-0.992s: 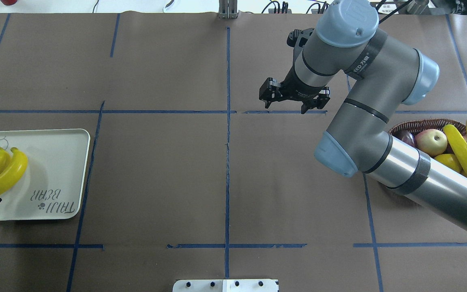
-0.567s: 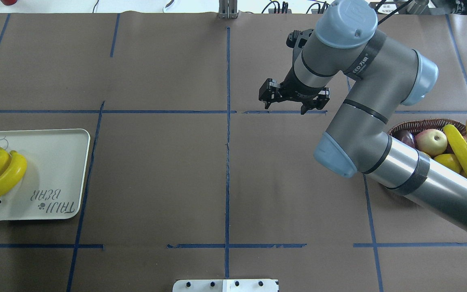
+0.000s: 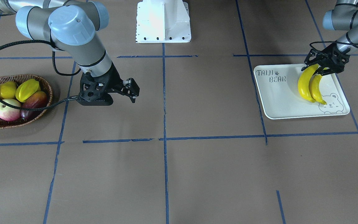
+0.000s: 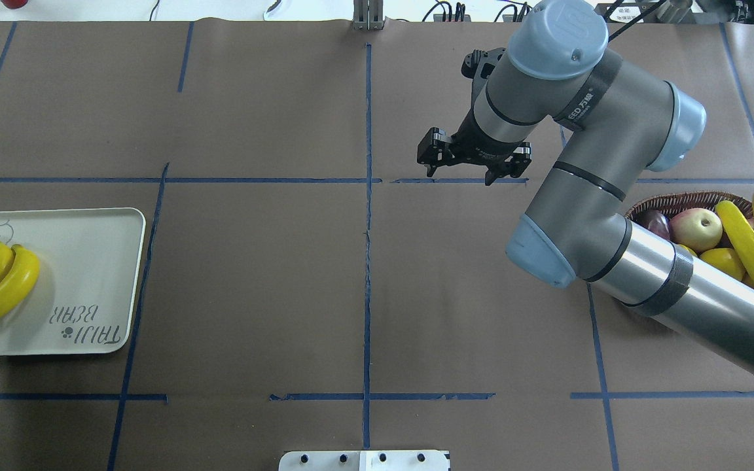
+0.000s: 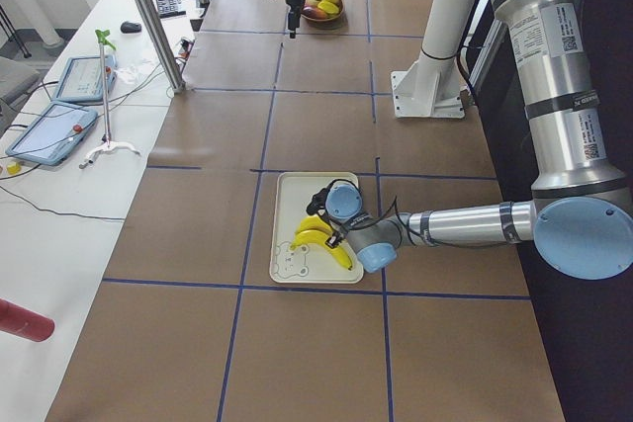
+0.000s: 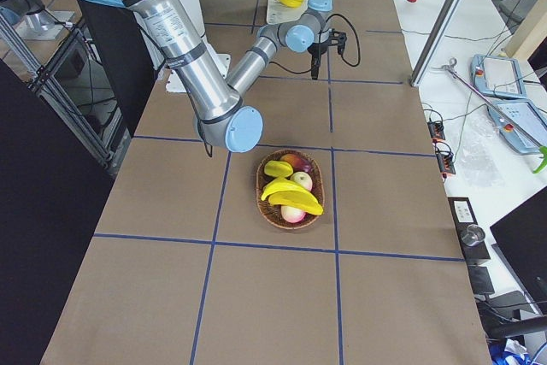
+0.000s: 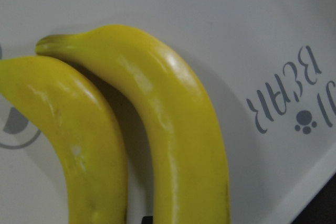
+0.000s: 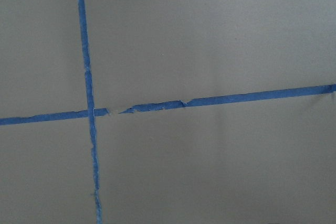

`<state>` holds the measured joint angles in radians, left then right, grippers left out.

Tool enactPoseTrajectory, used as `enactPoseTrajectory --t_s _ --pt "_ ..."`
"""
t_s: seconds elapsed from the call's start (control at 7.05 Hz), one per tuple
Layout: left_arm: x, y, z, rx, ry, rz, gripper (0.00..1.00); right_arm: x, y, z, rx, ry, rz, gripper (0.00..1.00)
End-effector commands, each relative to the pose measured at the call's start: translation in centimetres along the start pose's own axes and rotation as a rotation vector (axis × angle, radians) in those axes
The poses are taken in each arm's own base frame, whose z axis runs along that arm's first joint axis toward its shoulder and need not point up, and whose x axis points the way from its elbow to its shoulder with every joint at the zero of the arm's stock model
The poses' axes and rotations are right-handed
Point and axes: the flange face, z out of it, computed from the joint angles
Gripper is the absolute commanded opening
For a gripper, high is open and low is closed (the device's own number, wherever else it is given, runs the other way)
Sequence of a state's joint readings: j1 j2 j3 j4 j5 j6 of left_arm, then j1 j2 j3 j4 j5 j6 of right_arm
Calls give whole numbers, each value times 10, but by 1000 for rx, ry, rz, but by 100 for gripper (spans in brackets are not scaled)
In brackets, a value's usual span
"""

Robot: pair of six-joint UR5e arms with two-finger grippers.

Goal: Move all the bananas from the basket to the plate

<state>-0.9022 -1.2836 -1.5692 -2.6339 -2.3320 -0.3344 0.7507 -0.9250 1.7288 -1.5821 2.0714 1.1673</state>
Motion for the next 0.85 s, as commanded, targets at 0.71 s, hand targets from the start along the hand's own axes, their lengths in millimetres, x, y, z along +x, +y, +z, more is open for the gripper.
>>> enactPoseTrajectory --t_s 0.71 --pt "1 -3 -7 14 11 1 81 -1 1 -1 2 -4 -3 100"
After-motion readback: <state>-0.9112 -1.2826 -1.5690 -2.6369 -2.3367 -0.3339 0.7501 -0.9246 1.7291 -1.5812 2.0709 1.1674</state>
